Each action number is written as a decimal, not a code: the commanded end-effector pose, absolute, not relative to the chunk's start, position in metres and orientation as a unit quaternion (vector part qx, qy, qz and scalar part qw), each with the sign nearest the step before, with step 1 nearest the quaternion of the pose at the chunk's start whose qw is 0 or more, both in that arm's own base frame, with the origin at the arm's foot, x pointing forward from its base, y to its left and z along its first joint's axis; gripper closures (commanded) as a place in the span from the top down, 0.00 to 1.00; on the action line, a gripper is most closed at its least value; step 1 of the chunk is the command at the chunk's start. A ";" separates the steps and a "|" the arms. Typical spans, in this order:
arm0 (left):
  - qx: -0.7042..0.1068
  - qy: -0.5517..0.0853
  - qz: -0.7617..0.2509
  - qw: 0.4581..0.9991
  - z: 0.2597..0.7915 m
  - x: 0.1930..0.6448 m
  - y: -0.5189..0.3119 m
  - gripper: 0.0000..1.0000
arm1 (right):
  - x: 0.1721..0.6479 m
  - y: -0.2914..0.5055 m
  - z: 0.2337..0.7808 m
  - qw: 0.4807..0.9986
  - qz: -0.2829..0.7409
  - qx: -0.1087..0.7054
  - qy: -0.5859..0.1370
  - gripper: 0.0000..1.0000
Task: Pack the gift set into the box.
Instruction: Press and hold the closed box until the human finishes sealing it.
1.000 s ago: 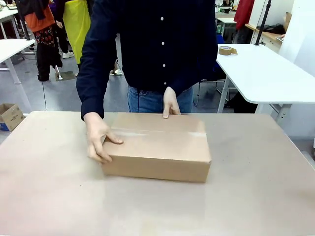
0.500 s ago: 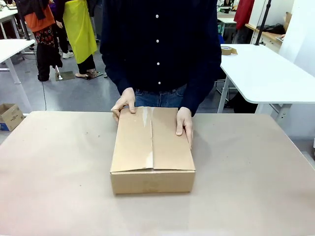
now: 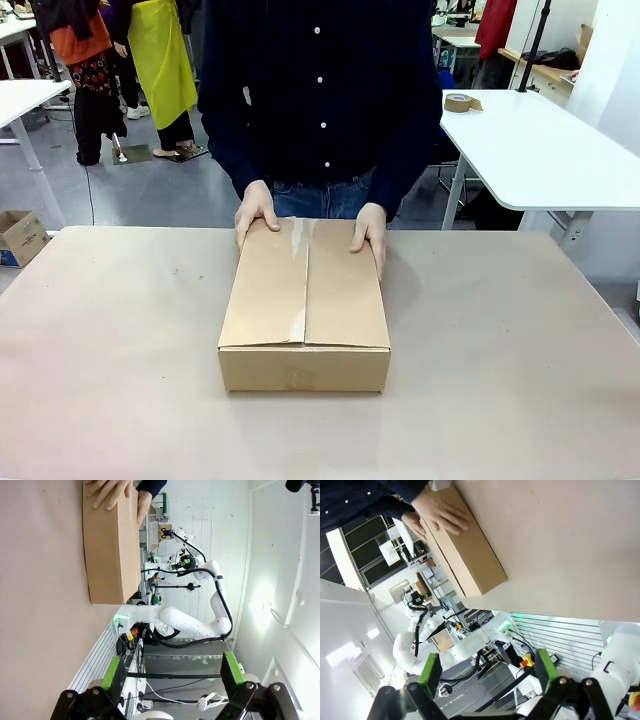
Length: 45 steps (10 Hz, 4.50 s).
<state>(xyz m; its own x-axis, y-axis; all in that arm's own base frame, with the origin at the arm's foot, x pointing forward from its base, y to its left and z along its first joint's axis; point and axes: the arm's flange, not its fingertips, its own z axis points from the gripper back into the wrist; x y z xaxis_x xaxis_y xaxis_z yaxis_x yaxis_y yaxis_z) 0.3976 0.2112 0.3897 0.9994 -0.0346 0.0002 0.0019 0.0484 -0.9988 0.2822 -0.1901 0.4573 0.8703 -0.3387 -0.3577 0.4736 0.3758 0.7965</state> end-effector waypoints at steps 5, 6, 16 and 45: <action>-0.688 0.013 -0.012 0.726 0.390 0.395 0.209 1.00 | 0.279 -0.190 0.459 0.830 -0.241 0.498 0.070 1.00; -0.688 0.013 -0.012 0.726 0.390 0.395 0.209 1.00 | 0.279 -0.190 0.459 0.830 -0.241 0.498 0.070 1.00; -0.543 0.051 -0.360 0.757 0.416 0.468 -0.017 1.00 | 0.356 0.103 0.455 0.901 0.168 0.395 -0.055 1.00; -0.395 -0.434 -0.583 0.562 0.288 0.465 -0.187 1.00 | 0.490 0.217 0.283 0.619 0.538 0.377 -0.431 1.00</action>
<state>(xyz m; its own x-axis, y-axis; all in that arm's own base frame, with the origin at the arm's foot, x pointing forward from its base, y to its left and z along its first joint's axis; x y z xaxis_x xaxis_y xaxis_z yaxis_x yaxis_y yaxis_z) 0.4675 -0.1858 0.2915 -0.0720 -0.2525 0.9649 0.9967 -0.0552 0.0599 0.4850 0.2115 0.2918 0.0965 0.3014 0.9486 -0.9921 0.1053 0.0674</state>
